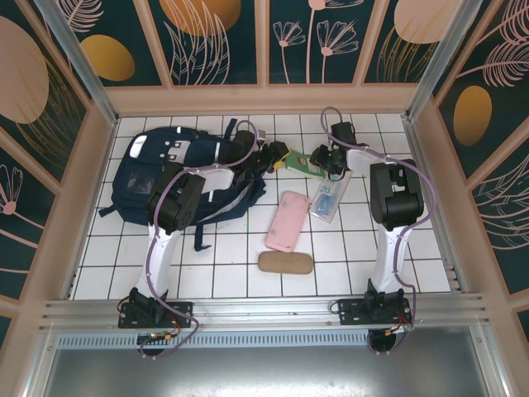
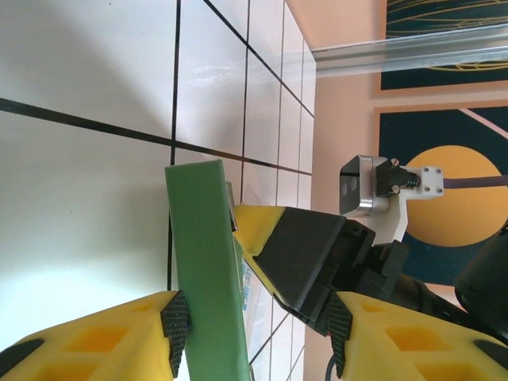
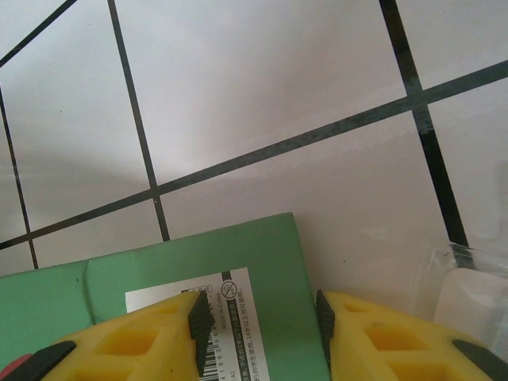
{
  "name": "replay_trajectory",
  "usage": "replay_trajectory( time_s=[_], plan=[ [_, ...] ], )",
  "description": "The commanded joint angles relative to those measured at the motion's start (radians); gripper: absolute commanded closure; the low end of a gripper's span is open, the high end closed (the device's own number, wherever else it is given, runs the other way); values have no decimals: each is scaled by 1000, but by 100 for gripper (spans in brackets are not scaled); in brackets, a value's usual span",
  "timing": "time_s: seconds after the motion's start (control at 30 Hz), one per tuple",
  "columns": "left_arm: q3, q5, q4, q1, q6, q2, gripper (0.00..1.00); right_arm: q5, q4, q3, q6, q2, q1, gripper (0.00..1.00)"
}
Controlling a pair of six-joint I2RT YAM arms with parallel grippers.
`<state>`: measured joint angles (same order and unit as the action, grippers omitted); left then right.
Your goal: Pack the student bag
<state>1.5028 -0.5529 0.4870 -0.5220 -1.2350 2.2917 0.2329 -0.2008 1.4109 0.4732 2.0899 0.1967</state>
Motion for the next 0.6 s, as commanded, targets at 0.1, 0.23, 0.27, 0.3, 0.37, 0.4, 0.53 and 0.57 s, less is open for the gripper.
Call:
replay_trajectory(
  time_s=[0.1, 0.23, 0.27, 0.3, 0.37, 0.4, 0.53, 0.57],
  plan=[
    [77, -63, -167, -59, 97, 30, 50, 185, -22, -17, 10, -42, 60, 57],
    [71, -97, -109, -59, 18, 58, 52, 187, -17, -18, 16, -42, 60, 57],
    [46, -102, -46, -59, -38, 55, 52, 188, -17, -18, 18, -43, 60, 57],
    [26, -106, 19, -59, -87, 49, 52, 189, -16, -18, 18, -43, 60, 57],
    [-17, -74, 105, -59, -177, 27, 51, 189, -14, -19, 23, -45, 60, 57],
    [-32, -54, 127, -59, -208, 17, 51, 190, -13, -20, 24, -46, 60, 57],
    [-76, -22, 297, -59, -378, 11, 51, 197, -5, -20, 34, -44, 63, 57],
    [-81, -26, 351, -60, -428, 20, 51, 197, -5, -20, 35, -44, 61, 57]
  ],
)
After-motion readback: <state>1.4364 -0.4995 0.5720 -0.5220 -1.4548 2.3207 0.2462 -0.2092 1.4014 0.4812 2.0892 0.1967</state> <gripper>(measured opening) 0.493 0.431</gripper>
